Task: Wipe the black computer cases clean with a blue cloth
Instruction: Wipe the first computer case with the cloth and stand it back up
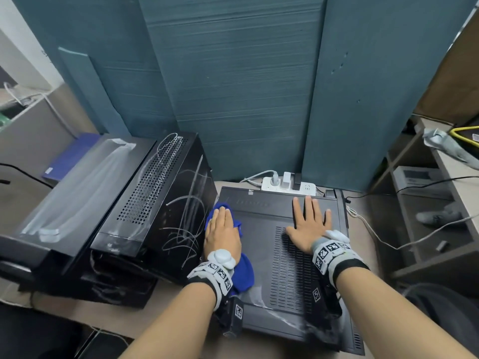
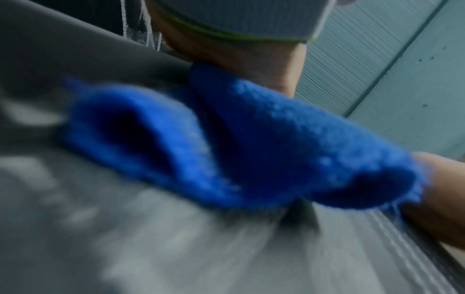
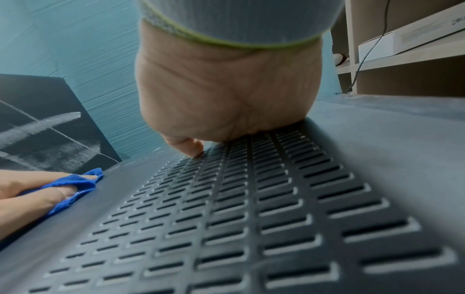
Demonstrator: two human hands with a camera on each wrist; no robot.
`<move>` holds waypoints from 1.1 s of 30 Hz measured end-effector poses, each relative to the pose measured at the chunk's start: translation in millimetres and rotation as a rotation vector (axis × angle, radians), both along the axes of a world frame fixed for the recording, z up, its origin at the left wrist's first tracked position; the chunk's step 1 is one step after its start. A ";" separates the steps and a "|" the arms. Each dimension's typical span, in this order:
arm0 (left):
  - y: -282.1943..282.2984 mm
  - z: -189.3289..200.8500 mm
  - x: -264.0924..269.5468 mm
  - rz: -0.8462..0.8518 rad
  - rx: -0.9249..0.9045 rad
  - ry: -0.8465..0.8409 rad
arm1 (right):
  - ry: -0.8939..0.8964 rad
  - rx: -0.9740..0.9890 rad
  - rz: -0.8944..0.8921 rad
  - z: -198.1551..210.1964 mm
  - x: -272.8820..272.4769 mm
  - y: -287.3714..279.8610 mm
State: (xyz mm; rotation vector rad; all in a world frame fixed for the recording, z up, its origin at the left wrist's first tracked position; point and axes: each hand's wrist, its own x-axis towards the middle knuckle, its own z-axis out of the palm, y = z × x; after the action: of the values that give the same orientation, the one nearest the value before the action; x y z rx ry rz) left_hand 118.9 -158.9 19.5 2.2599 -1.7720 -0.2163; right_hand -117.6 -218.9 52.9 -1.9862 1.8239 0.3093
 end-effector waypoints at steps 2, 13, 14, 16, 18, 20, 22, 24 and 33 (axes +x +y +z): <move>-5.6 2.2 -0.5 0.000 0.028 -0.002 | -0.003 0.011 -0.001 0.1 -0.8 -1.5; -23.8 7.9 18.5 -0.193 0.097 0.016 | -0.005 0.036 0.012 1.8 -3.3 -1.5; -30.7 8.5 20.8 -0.131 0.099 0.014 | -0.007 0.038 0.018 2.1 -2.5 -1.0; -42.9 7.5 17.6 -0.066 0.106 0.005 | -0.014 0.040 0.019 2.8 -4.2 -1.0; -47.6 10.2 9.2 -0.037 0.093 -0.006 | -0.009 0.025 0.024 5.0 -0.7 -1.9; -52.5 11.3 -14.7 -0.143 0.101 0.015 | -0.005 0.037 0.010 1.7 -0.5 -0.6; -48.5 11.0 -44.3 -0.325 0.082 0.038 | 0.006 0.034 0.010 -0.1 0.3 0.0; -42.2 10.9 -68.1 -0.478 0.100 0.073 | 0.004 0.030 0.006 -1.6 -0.4 -0.9; -72.1 11.4 2.2 -0.158 0.101 0.014 | -0.071 0.046 -0.001 4.3 -6.1 -2.0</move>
State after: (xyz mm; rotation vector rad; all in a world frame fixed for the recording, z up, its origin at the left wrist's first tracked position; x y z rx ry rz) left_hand 121.1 -231.0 30.9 2.1789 -1.9761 -0.3583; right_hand -123.7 -220.9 57.2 -1.9398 1.7586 0.2748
